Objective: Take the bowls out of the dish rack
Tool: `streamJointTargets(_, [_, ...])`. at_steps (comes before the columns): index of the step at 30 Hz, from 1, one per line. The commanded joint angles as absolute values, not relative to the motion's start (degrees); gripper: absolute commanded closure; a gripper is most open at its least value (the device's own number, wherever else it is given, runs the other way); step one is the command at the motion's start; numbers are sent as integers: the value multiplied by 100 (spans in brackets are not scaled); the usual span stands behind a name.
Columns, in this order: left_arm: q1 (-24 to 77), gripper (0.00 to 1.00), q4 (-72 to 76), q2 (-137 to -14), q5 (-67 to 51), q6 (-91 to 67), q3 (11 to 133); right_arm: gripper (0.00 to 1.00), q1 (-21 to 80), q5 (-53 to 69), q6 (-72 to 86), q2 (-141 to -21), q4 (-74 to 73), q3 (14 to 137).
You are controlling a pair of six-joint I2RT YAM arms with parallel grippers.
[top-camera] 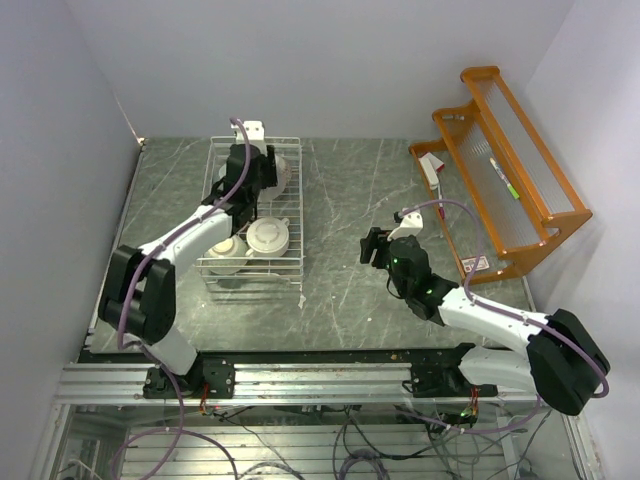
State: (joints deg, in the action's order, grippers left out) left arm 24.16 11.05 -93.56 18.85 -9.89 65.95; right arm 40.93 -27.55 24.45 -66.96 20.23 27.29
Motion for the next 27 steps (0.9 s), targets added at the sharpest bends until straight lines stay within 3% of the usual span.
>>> streamJointTargets(1, [2391, 93, 1293, -8822, 1518, -1282, 6706, 36, 4068, -2730, 2482, -6513, 2081, 2814])
streamJointTargets(7, [2391, 93, 1416, -8398, 570, -1954, 6404, 37, 4053, -2372, 2471, -6342, 2129, 2806])
streamJointTargets(13, [2391, 93, 1771, -8068, -26, -2570, 5958, 35, 3720, -752, 2589, -6507, 2181, 3013])
streamJointTargets(27, [2399, 93, 3095, -7314, -903, -3669, 4625, 14, 2857, 2773, 4313, -6915, 4483, 2549])
